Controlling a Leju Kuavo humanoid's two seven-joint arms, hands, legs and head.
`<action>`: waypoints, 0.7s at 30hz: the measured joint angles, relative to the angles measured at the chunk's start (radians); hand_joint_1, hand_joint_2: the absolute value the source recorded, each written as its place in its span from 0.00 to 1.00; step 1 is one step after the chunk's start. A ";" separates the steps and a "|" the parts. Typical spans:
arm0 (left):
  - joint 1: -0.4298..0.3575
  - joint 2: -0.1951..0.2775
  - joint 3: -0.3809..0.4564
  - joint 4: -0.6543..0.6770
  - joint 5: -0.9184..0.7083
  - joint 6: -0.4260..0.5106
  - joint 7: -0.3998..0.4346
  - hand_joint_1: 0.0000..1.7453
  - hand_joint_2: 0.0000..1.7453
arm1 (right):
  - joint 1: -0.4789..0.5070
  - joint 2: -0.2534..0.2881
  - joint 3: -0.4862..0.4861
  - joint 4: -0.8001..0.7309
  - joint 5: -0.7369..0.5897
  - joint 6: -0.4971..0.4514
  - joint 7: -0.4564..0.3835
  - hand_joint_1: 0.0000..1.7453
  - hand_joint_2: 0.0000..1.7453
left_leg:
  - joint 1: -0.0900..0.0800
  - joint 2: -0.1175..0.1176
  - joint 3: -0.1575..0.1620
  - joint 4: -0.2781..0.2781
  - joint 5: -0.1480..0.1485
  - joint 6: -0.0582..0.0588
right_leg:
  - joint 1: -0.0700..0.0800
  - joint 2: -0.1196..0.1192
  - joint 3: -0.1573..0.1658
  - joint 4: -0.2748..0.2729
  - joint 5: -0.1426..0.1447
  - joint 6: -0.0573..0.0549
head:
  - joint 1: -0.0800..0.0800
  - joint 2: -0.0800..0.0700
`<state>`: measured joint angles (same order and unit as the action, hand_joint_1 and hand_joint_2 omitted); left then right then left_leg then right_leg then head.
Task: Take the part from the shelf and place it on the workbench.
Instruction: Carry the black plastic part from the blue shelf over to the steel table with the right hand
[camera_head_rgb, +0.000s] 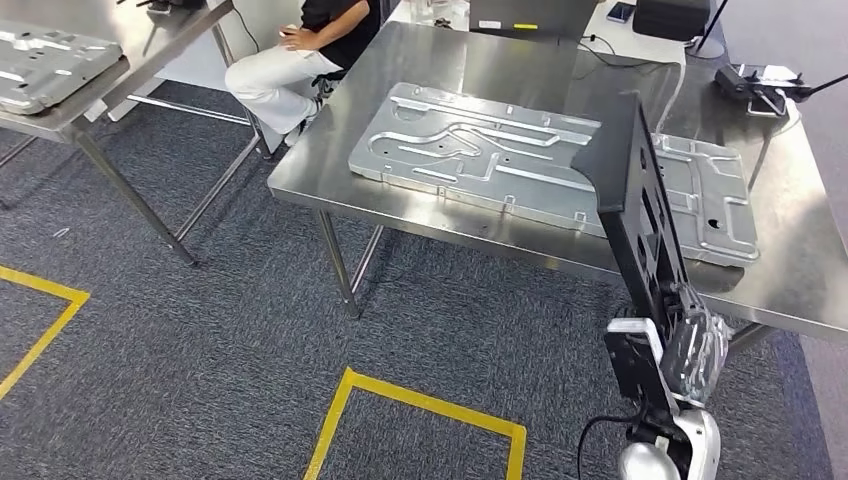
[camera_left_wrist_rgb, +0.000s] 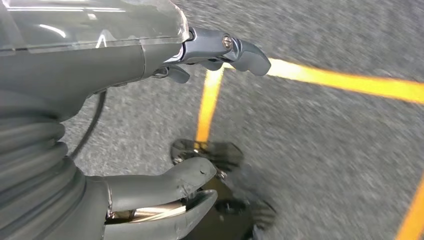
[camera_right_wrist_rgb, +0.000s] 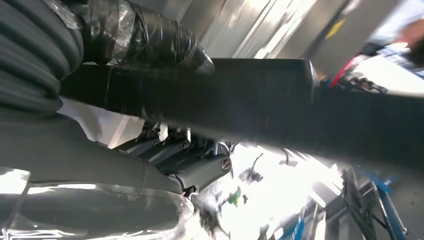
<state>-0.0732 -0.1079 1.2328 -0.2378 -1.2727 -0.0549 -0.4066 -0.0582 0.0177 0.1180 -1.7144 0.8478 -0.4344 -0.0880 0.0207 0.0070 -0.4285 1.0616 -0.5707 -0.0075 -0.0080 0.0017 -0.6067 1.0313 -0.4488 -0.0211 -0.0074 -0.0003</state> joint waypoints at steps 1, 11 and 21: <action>-0.003 0.002 -0.002 0.000 -0.004 -0.003 0.001 0.00 1.00 | -0.033 -0.014 0.002 0.023 0.058 0.018 0.033 1.00 1.00 | 0.001 0.000 -0.032 0.055 -0.012 -0.001 | 0.000 0.002 0.011 -0.003 -0.005 -0.007 | 0.000 0.000; 0.007 0.019 -0.006 0.002 -0.023 -0.014 0.006 0.00 1.00 | -0.205 -0.113 0.043 0.191 0.422 0.104 0.187 1.00 1.00 | -0.019 -0.006 -0.207 0.004 0.116 0.029 | 0.014 0.011 0.115 -0.002 -0.098 0.000 | -0.002 0.000; -0.008 0.023 -0.023 0.004 -0.036 -0.025 0.008 0.00 1.00 | -0.475 -0.153 0.220 0.397 0.589 0.271 0.202 1.00 1.00 | -0.007 -0.013 -0.122 -0.038 0.093 0.052 | -0.006 0.002 -0.092 0.265 -0.180 0.049 | -0.001 0.000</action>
<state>-0.0812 -0.0852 1.2094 -0.2341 -1.3089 -0.0804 -0.3982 -0.5330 -0.1349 0.3383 -1.3171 1.4365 -0.1632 0.1144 0.0140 -0.0062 -0.5501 1.0234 -0.4776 0.0444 -0.0136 0.0036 -0.6990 1.2963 -0.6286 0.0279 -0.0079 -0.0003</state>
